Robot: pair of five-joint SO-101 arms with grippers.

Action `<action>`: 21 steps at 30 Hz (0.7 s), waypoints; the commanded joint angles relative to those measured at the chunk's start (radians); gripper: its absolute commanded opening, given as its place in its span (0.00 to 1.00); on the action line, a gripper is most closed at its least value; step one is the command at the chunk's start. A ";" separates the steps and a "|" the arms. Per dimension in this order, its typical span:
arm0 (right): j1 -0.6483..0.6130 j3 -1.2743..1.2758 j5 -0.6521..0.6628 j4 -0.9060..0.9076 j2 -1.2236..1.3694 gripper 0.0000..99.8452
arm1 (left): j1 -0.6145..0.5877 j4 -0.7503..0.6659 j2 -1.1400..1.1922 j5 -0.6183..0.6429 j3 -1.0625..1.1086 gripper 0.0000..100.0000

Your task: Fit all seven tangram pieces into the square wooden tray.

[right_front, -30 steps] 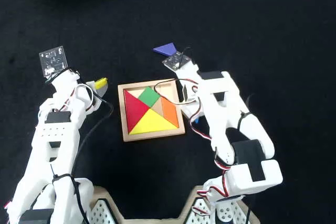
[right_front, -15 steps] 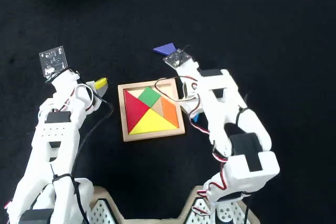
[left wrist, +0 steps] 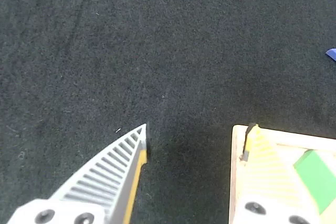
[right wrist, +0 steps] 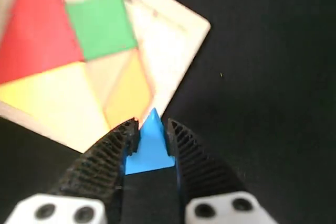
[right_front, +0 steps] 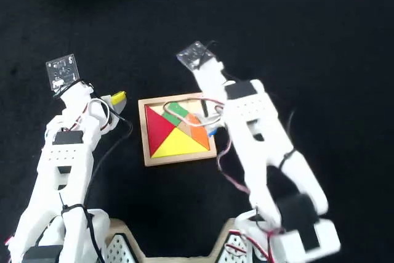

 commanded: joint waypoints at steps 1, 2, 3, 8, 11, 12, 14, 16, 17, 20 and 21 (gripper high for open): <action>-0.049 -0.045 -0.078 0.009 -0.077 0.01 | 0.008 -0.015 -0.031 0.015 -0.002 0.29; -0.063 -0.062 -0.114 0.009 -0.068 0.01 | 0.008 -0.015 -0.031 0.015 -0.002 0.29; -0.080 -0.085 -0.144 0.009 -0.051 0.01 | 0.007 -0.014 -0.031 0.015 -0.002 0.29; -0.149 -0.219 -0.281 0.009 0.125 0.01 | -0.001 -0.014 -0.040 0.015 0.013 0.29; -0.176 -0.308 -0.354 0.009 0.274 0.01 | -0.002 -0.014 -0.043 0.015 0.018 0.29; -0.183 -0.338 -0.382 0.009 0.321 0.01 | -0.002 -0.017 -0.043 0.015 0.018 0.29; -0.192 -0.392 -0.431 0.009 0.401 0.01 | -0.019 -0.018 -0.041 0.017 0.018 0.29; -0.192 -0.446 -0.463 0.009 0.463 0.01 | -0.045 -0.020 -0.035 0.048 0.012 0.29; -0.187 -0.463 -0.466 0.009 0.478 0.01 | -0.059 -0.021 -0.034 0.068 0.010 0.29; -0.181 -0.487 -0.462 0.018 0.470 0.01 | -0.068 -0.058 -0.034 0.086 0.024 0.29; -0.178 -0.484 -0.445 0.018 0.449 0.01 | -0.068 -0.072 -0.034 0.086 0.031 0.29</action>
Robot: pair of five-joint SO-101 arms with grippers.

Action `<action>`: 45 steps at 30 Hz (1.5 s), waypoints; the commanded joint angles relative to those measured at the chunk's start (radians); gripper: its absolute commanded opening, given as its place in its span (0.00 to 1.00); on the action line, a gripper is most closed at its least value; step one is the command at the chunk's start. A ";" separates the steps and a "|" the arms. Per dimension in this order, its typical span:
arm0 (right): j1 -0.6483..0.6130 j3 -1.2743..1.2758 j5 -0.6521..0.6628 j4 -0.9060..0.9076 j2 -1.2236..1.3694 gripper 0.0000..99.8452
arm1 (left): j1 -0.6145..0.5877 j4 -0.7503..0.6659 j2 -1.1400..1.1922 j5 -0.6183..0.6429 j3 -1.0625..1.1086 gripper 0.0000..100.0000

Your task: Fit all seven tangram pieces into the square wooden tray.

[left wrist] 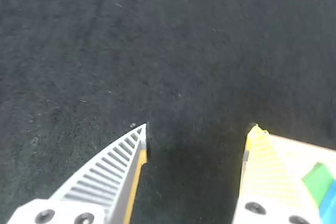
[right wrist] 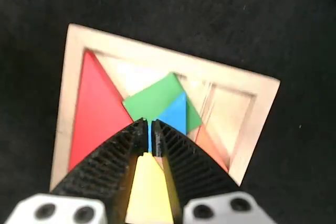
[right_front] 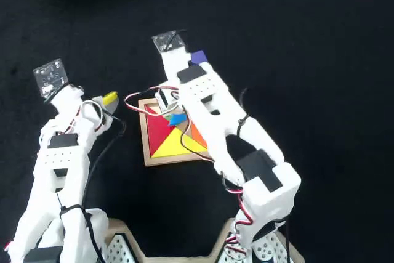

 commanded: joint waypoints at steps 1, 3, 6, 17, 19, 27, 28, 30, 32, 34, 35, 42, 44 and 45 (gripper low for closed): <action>0.003 -0.050 0.031 0.008 -0.070 0.01 | -0.015 -0.061 -0.021 0.026 0.005 0.29; 0.006 -0.022 0.091 0.008 -0.134 0.01 | -0.015 -0.060 -0.021 0.026 0.004 0.29; 0.006 0.061 0.199 0.023 -0.213 0.01 | -0.010 -0.060 -0.021 0.028 0.007 0.29; 0.068 0.156 0.423 0.037 -0.104 0.01 | 0.005 -0.061 -0.020 0.028 0.012 0.29; 0.066 0.116 0.446 0.037 -0.050 0.01 | 0.005 -0.061 -0.020 0.028 0.012 0.29; 0.055 -0.045 0.445 0.046 0.124 0.01 | 0.005 -0.115 -0.020 0.026 0.042 0.29; 0.041 -0.056 0.445 0.046 0.128 0.01 | 0.007 -0.118 -0.020 0.026 0.045 0.29; 0.017 -0.062 0.446 0.052 0.130 0.01 | 0.007 -0.120 -0.020 0.026 0.045 0.29; -0.011 -0.077 0.448 0.072 0.130 0.01 | 0.007 -0.121 -0.020 0.028 0.047 0.29; -0.028 -0.094 0.448 0.081 0.130 0.01 | 0.007 -0.121 -0.020 0.028 0.047 0.29; -0.031 -0.101 0.446 0.080 0.133 0.01 | 0.007 -0.121 -0.020 0.028 0.047 0.29; -0.031 -0.147 0.445 0.078 0.137 0.01 | 0.007 -0.123 -0.020 0.028 0.048 0.29; -0.031 -0.157 0.448 0.069 0.137 0.01 | 0.007 -0.123 -0.020 0.028 0.048 0.29; -0.031 -0.162 0.450 0.063 0.137 0.01 | 0.007 -0.123 -0.020 0.028 0.048 0.29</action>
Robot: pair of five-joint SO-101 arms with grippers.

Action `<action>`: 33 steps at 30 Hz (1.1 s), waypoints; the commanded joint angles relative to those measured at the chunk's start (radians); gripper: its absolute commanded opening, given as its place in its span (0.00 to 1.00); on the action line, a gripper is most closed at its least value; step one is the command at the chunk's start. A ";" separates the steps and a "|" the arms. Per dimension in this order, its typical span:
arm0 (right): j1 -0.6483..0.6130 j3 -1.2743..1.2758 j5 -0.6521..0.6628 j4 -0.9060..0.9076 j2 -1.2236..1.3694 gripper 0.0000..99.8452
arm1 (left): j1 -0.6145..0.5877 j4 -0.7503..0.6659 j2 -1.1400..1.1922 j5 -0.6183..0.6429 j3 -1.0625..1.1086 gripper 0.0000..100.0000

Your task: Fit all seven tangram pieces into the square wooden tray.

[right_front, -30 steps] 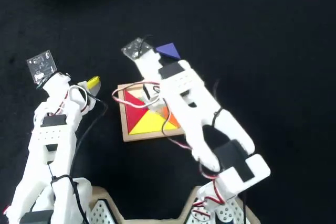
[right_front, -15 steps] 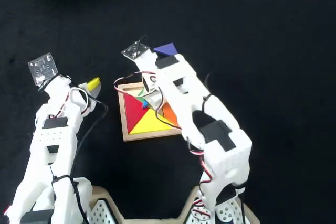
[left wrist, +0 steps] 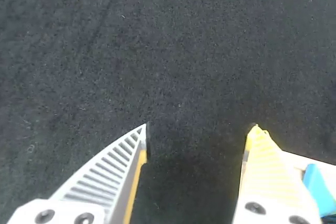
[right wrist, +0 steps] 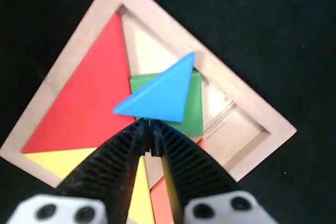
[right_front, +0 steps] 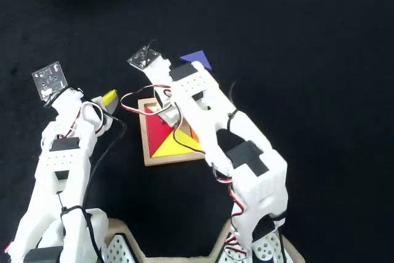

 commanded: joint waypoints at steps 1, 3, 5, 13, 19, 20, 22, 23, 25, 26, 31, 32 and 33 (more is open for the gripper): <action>-0.015 -0.061 0.003 -0.021 -0.004 0.01 | 0.010 -0.021 -0.018 0.009 -0.002 0.29; -0.015 -0.059 0.003 -0.037 -0.004 0.01 | 0.012 -0.021 -0.018 0.009 -0.002 0.29; -0.015 -0.059 0.003 -0.038 -0.004 0.01 | 0.012 -0.021 -0.018 0.008 -0.002 0.29; -0.092 -0.070 0.005 -0.044 -0.005 0.01 | 0.030 -0.023 -0.018 0.006 -0.001 0.29; -0.051 -0.140 0.005 -0.037 -0.012 0.01 | 0.027 -0.023 -0.018 0.006 -0.001 0.29; -0.031 -0.159 0.005 -0.037 -0.012 0.01 | 0.025 -0.023 -0.018 0.006 -0.001 0.29; 0.012 -0.188 0.005 -0.037 -0.010 0.01 | 0.025 -0.023 -0.018 0.006 -0.001 0.29; 0.028 -0.197 0.005 -0.040 -0.005 0.01 | 0.025 -0.023 -0.018 0.006 -0.001 0.29; 0.041 -0.202 0.006 -0.057 -0.002 0.01 | 0.025 -0.023 -0.018 0.006 -0.001 0.29; 0.041 -0.194 0.006 -0.080 -0.002 0.01 | 0.025 -0.023 -0.018 0.006 -0.002 0.29; 0.040 -0.156 0.049 -0.155 0.002 0.01 | 0.022 -0.023 -0.018 0.009 -0.001 0.29; 0.040 -0.156 0.057 -0.157 0.012 0.01 | 0.022 -0.023 -0.018 0.011 -0.001 0.29; 0.040 -0.159 0.060 -0.157 0.025 0.01 | 0.022 -0.023 -0.018 0.011 -0.001 0.29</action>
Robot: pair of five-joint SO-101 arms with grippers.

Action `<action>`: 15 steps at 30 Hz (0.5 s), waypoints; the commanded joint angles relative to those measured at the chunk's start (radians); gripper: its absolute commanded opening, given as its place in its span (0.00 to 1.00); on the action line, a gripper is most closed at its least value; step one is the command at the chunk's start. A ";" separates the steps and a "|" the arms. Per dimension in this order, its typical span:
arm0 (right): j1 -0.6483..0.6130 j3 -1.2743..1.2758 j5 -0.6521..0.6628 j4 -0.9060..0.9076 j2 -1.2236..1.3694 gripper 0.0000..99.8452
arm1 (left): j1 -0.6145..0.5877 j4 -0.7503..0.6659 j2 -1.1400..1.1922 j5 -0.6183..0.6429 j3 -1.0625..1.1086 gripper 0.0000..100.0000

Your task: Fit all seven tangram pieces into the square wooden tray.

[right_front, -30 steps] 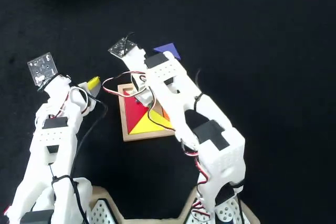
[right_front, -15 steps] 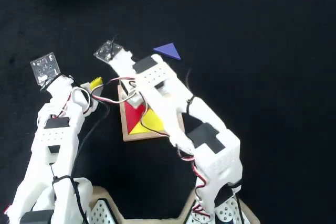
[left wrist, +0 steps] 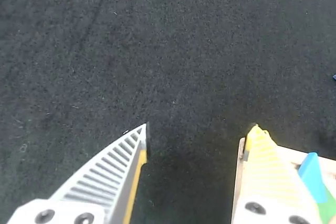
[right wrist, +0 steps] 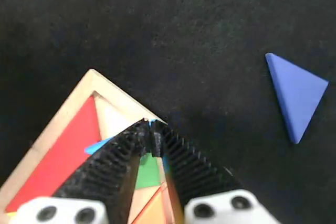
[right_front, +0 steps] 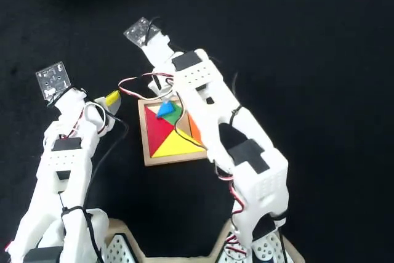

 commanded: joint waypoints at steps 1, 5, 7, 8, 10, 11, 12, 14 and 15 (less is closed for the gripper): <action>0.014 -0.012 0.026 -0.028 0.019 0.01 | 0.002 -0.023 -0.018 0.012 -0.004 0.29; 0.012 -0.044 0.031 -0.025 0.070 0.01 | 0.001 -0.023 -0.018 0.014 -0.004 0.29; 0.012 -0.064 0.031 -0.025 0.087 0.01 | 0.001 -0.023 -0.020 0.014 -0.004 0.29; 0.012 -0.070 0.031 -0.025 0.096 0.01 | 0.001 -0.023 -0.020 0.014 -0.004 0.29; 0.012 -0.071 0.031 -0.025 0.107 0.01 | 0.001 -0.023 -0.020 0.014 -0.004 0.29; 0.012 -0.071 0.031 -0.025 0.111 0.01 | 0.001 -0.023 -0.020 0.014 -0.004 0.29; 0.012 -0.071 0.031 -0.025 0.116 0.01 | 0.001 -0.023 -0.020 0.014 -0.004 0.29; 0.015 -0.071 0.031 -0.025 0.125 0.01 | 0.001 -0.023 -0.020 0.014 -0.004 0.29; 0.018 -0.068 0.031 -0.023 0.125 0.01 | 0.001 -0.023 -0.020 0.014 -0.004 0.29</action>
